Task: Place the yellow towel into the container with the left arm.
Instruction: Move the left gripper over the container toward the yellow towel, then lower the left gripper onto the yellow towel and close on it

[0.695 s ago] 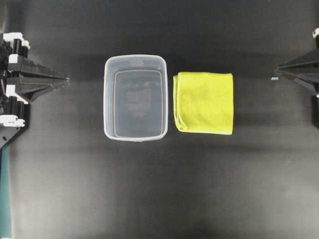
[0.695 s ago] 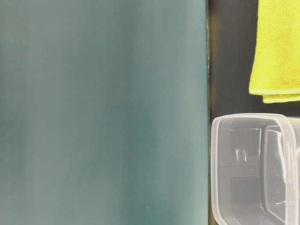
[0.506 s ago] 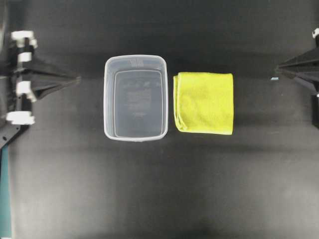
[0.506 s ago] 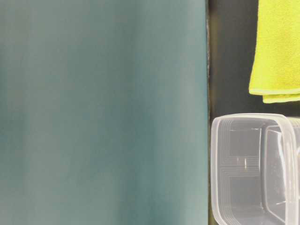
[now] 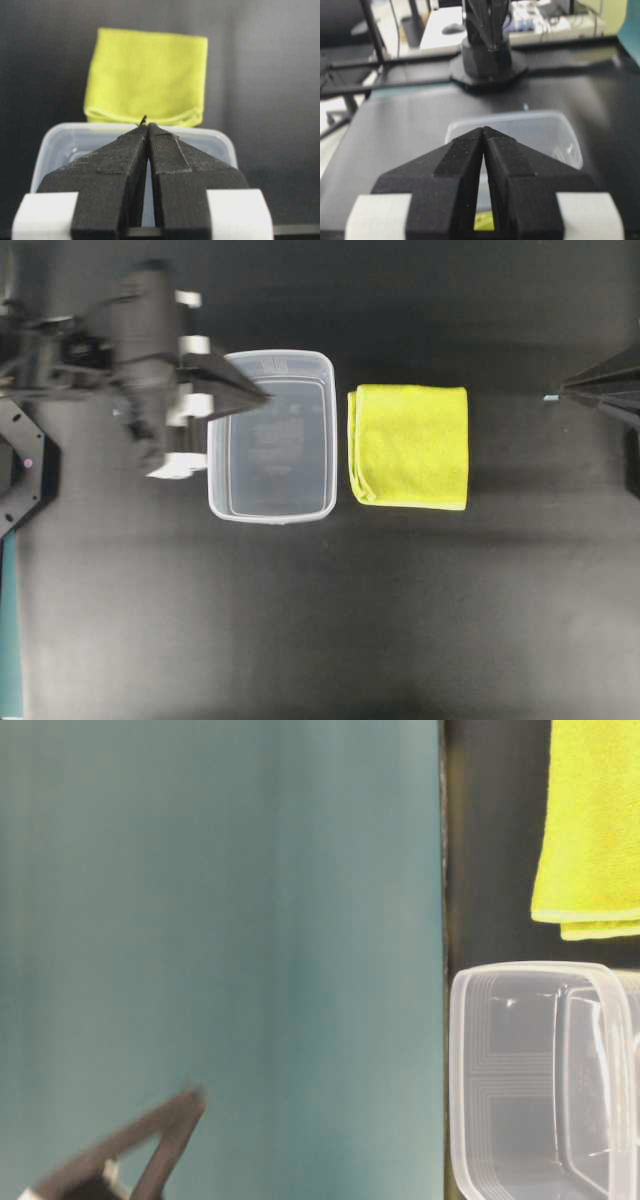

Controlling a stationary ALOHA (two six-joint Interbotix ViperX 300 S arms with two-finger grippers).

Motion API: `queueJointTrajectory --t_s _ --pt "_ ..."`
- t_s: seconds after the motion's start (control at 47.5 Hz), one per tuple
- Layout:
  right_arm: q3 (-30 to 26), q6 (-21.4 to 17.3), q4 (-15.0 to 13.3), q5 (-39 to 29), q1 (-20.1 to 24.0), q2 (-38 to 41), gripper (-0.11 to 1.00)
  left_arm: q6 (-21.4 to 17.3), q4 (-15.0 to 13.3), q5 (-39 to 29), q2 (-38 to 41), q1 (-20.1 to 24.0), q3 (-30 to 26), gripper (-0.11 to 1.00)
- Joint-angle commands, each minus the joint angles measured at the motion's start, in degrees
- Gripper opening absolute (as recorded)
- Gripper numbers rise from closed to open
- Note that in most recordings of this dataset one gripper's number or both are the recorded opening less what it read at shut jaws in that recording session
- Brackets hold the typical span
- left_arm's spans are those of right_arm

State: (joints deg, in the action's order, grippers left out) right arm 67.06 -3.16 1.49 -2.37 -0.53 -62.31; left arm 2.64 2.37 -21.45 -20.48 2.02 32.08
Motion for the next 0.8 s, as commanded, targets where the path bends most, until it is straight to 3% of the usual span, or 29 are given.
queueJointTrajectory --t_s 0.0,0.063,0.126,0.295,0.358,0.4,0.611,0.695,0.779 --pt "-1.5 0.0 0.3 -2.8 -0.2 -1.3 0.01 -0.1 0.3 -4.4 4.8 0.0 -6.9 0.00" --pt "-1.5 -0.1 0.3 -4.4 -0.2 -3.0 0.02 -0.2 0.3 -6.9 8.3 -0.3 -10.4 0.00" --pt "-1.5 -0.1 0.3 -5.7 -0.2 -4.3 0.10 -0.2 0.2 -9.2 11.8 -0.4 -13.9 0.00" --pt "-1.5 -0.3 0.3 -8.7 -0.2 -6.0 0.58 -0.6 0.3 -12.5 18.6 -0.1 -20.2 0.01" --pt "-1.5 -0.6 0.3 -9.1 -0.2 -6.2 0.74 -1.3 0.3 -13.2 20.9 0.1 -22.4 0.09" --pt "-1.5 -0.9 0.3 -9.1 -0.2 -6.2 0.80 -1.9 0.3 -13.7 22.3 0.2 -23.9 0.20" --pt "-1.3 -1.1 0.3 -8.6 -0.2 -7.0 0.78 -4.1 0.3 -19.0 32.0 0.1 -33.4 0.80" --pt "-1.3 -1.1 0.3 -7.8 -0.2 -7.6 0.79 -5.4 0.3 -21.2 36.7 0.1 -37.2 0.91" --pt "-1.4 -1.1 0.3 -7.1 -0.2 -8.4 0.79 -7.3 0.3 -22.6 40.8 0.1 -40.2 0.90"
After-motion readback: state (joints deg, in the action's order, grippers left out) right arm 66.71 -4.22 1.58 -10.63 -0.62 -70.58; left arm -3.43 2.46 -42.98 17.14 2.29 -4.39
